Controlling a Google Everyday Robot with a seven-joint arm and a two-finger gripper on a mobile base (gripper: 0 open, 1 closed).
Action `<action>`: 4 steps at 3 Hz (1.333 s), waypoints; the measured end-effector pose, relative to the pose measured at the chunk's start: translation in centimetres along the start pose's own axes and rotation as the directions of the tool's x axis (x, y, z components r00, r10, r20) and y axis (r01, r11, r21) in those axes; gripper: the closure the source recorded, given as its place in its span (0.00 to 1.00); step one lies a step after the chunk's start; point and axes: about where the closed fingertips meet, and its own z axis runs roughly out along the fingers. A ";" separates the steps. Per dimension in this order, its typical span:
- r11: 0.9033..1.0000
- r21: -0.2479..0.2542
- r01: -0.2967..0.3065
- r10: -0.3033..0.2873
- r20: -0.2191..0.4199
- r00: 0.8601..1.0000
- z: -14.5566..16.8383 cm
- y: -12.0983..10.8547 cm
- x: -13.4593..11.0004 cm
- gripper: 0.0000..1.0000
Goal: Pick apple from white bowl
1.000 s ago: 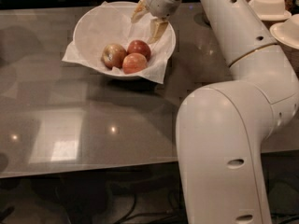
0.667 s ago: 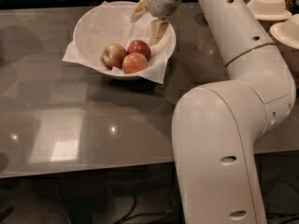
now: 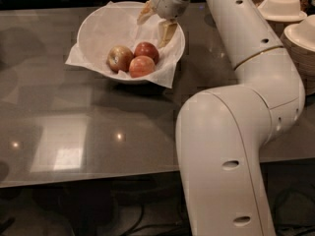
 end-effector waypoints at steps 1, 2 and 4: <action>1.000 -0.003 0.000 0.000 0.006 1.000 0.2 0.0 0.0 0.37; 1.000 -0.012 -0.005 0.006 0.026 1.000 0.6 0.1 -0.5 0.35; 0.999 -0.030 -0.033 0.035 0.068 0.997 0.4 0.7 -1.7 0.31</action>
Offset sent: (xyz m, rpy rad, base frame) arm -0.0209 -0.0026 -0.0004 -0.0088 0.0978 0.0312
